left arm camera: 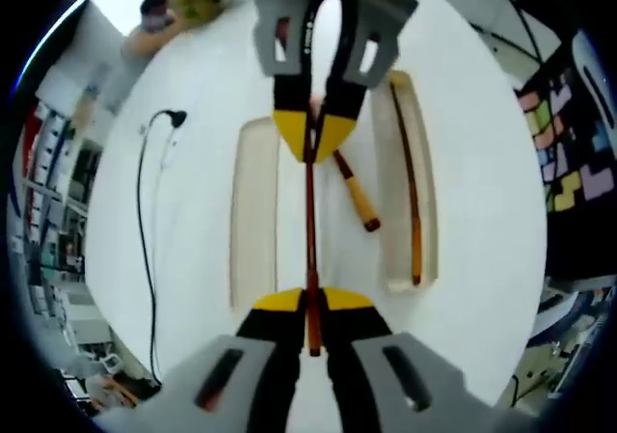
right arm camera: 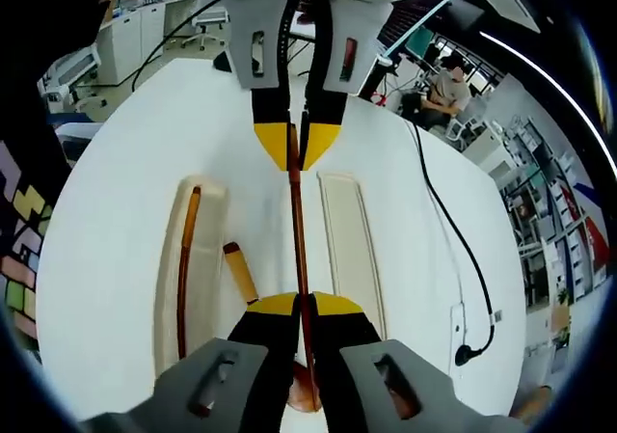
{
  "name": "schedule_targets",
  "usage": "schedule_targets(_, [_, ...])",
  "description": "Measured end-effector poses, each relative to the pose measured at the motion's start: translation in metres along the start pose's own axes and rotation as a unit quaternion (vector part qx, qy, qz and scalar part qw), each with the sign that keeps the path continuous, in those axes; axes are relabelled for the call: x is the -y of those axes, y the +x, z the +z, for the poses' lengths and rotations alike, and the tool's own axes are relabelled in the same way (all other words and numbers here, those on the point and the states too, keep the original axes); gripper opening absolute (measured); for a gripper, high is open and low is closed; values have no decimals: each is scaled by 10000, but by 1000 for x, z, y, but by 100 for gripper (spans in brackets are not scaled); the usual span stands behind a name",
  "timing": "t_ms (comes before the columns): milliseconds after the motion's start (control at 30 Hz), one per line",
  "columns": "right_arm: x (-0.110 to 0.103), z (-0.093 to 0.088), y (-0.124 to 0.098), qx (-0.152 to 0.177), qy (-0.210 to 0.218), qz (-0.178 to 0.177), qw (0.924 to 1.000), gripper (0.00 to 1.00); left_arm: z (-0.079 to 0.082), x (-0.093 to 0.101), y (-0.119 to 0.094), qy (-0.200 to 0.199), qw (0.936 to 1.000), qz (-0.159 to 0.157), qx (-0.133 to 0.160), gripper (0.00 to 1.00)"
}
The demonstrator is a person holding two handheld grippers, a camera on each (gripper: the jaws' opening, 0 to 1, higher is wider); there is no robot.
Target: Arrange the utensils inside the cutlery case until each visible utensil rests in its matching compartment.
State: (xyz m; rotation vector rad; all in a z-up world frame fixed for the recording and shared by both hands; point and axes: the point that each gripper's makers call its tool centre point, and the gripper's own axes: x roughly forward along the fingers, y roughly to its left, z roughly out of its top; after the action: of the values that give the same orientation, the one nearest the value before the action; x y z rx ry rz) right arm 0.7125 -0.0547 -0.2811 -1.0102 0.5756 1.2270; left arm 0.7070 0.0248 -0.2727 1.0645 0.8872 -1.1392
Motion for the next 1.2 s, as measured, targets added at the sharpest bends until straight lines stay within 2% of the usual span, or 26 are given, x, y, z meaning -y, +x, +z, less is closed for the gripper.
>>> schedule_targets(167, [-2,-7,-11,-127,-51,-75,9999,2,12,4,6,0,10000,-52,67,6])
schedule_targets(467, [-8,-20,-21,-345,48,-90,9994,2,29,10,4,61,9998,-39,182,6])
schedule_targets(600, [-10,-18,-26,-426,29,-97,9990,2,29,13,6,38,9999,-53,146,6])
schedule_targets(900, [-22,-21,-34,-443,66,-62,9990,2,35,25,-3,109,9998,-53,175,6])
schedule_targets(1200, [-41,-25,-33,-433,148,81,9989,2,35,43,4,83,9995,-243,179,6])
